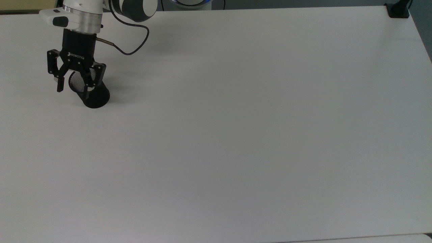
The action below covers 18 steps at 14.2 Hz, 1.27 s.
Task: Insert the marker
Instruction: 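Lower the marker into the cup and open the gripper, then raise the open gripper up and away from the cup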
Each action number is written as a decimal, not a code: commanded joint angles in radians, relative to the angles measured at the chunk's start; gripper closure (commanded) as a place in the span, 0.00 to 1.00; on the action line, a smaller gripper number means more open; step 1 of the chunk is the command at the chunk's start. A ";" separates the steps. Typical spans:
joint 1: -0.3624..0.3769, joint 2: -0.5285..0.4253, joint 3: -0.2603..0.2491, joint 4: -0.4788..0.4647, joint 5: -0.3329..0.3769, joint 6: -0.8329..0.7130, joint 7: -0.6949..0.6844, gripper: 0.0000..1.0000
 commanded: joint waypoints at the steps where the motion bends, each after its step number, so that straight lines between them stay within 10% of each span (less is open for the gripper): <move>1: 0.013 -0.041 0.001 -0.010 0.027 -0.021 0.031 0.00; 14: 0.001 -0.160 -0.030 0.531 0.029 -1.280 0.045 0.00; 18: 0.017 -0.176 -0.018 0.654 0.116 -1.514 0.282 0.00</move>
